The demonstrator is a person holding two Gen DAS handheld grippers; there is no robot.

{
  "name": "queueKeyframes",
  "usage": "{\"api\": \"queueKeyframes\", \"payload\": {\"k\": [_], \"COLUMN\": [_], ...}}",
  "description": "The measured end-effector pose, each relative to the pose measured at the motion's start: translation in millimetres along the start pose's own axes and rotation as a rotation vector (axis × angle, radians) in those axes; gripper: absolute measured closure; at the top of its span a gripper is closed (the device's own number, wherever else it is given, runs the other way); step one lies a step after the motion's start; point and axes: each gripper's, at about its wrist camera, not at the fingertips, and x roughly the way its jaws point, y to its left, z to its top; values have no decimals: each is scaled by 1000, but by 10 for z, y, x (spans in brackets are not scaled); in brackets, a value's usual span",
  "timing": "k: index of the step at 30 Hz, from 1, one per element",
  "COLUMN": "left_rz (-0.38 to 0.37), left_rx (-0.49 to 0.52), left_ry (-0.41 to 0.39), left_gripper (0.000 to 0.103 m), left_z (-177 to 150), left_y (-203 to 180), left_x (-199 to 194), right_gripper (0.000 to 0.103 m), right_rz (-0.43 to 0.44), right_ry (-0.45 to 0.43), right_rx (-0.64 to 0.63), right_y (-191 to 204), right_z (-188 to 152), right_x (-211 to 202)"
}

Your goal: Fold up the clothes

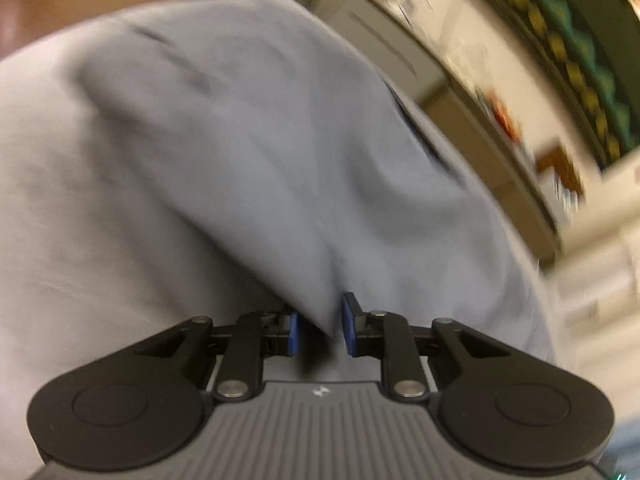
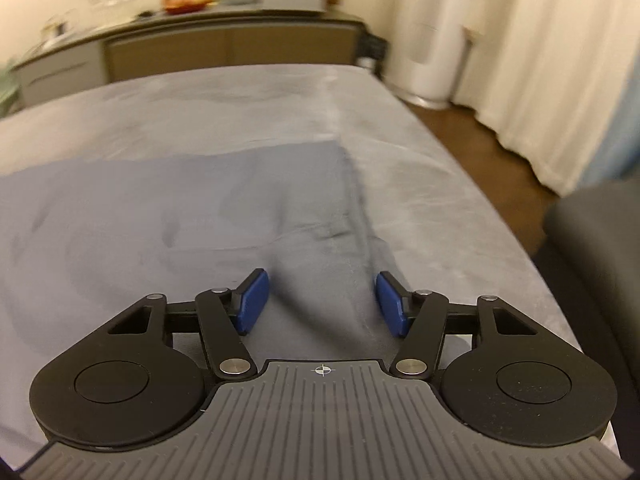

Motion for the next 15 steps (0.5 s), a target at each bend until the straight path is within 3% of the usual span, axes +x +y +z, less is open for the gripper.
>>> {"api": "queueKeyframes", "payload": {"k": [3,5,8,10,12,15], "left_rz": [-54,-91,-113,-124,-135,-148], "left_rx": [-114,-160,-243,-287,-280,-194], "left_ry": [-91,-153,-222,-220,-182,-135], "left_gripper": [82,81,80,80,80,74], "left_z": [171,232,297,311,324,300], "left_y": [336,530,795,912,927,747], "left_x": [-259,-439,-576,-551,-449,-288], "right_gripper": [44,41,39,34,20,8], "right_rz": [-36,-111,-241,-218,-131,67], "right_ry": [-2,-9,-119,-253,-372,-455], "right_rx": [15,-31,-122,-168,-227,-362], "right_y": [-137,-140,-26,186,549,1259], "right_z": [-34,-48,17,67,36,-113], "right_x": [-9,-78,-400,-782,-1156,-1509]}}
